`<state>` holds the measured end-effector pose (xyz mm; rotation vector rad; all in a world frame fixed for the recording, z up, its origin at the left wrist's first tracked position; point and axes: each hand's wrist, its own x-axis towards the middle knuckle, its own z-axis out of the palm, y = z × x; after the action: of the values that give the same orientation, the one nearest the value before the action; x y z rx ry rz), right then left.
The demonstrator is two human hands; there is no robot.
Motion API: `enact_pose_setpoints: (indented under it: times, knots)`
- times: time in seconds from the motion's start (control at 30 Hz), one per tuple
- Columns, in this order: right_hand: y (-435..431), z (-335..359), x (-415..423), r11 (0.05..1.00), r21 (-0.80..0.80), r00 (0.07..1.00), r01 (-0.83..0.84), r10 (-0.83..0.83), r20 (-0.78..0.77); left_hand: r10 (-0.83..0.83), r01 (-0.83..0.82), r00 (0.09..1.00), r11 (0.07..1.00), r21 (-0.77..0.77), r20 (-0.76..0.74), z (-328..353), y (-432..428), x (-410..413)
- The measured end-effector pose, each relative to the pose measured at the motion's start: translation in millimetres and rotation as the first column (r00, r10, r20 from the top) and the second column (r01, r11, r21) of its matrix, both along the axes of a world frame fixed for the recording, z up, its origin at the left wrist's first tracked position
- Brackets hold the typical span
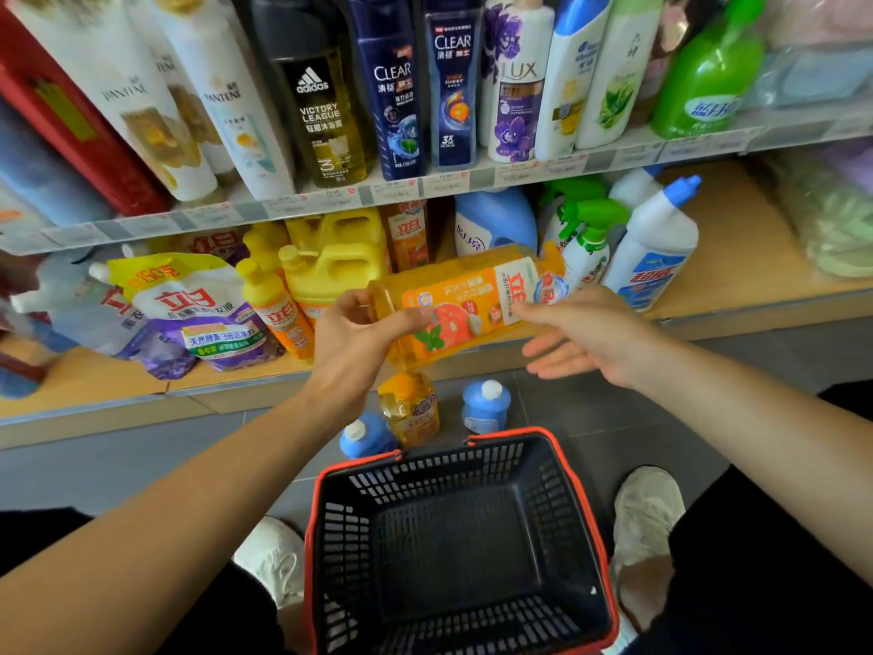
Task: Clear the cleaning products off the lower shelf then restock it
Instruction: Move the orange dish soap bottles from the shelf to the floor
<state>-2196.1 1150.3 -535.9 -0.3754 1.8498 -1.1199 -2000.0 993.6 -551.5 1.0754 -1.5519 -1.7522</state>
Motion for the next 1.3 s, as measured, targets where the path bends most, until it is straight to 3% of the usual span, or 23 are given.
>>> enact_pose_setpoints:
  times: [0.13, 0.23, 0.37, 0.57, 0.83, 0.93, 1.07, 1.3]
  knots:
    - [-1.1, -6.0, 1.5, 0.993, -0.096, 0.939, -0.071, 0.034, -0.342, 0.056, -0.018, 0.989, 0.966, -0.259, 0.14, 8.2, -7.2, 1.1]
    - [-6.8, -11.1, 6.7, 0.944, -0.18, 0.81, -0.278, 0.13, -0.571, 0.023, 0.069, 0.977, 0.909, -0.412, 0.214, 15.0, -6.7, 2.3]
    - [-15.1, -15.6, 13.4, 0.847, -0.135, 0.612, -0.515, 0.253, -0.75, -0.064, 0.202, 0.962, 0.82, -0.535, 0.265, 26.7, 2.7, 1.2]
    - [-21.5, -26.9, 18.0, 0.745, -0.279, 0.735, -0.606, 0.391, -0.554, -0.198, 0.308, 0.949, 0.743, -0.594, 0.245, 37.0, 20.5, 2.5]
    - [-16.8, -19.9, 21.4, 0.78, -0.29, 0.739, -0.555, 0.303, -0.601, -0.385, 0.413, 0.908, 0.752, -0.513, 0.165, 42.4, 11.4, 5.3]
    - [-15.3, -18.6, 23.0, 0.801, -0.275, 0.739, -0.532, 0.28, -0.613, -0.343, 0.42, 0.902, 0.553, -0.72, 0.263, 36.6, 11.7, 9.4]
    - [-13.8, -16.6, 22.5, 0.822, -0.292, 0.763, -0.489, 0.24, -0.6, -0.398, 0.481, 0.855, 0.368, -0.796, 0.333, 25.7, 19.5, 11.4]
    - [-11.4, -16.4, 26.5, 0.842, -0.281, 0.749, -0.461, 0.199, -0.632, -0.424, 0.306, 0.885, 0.219, -0.926, 0.192, 20.0, 23.2, 12.2]
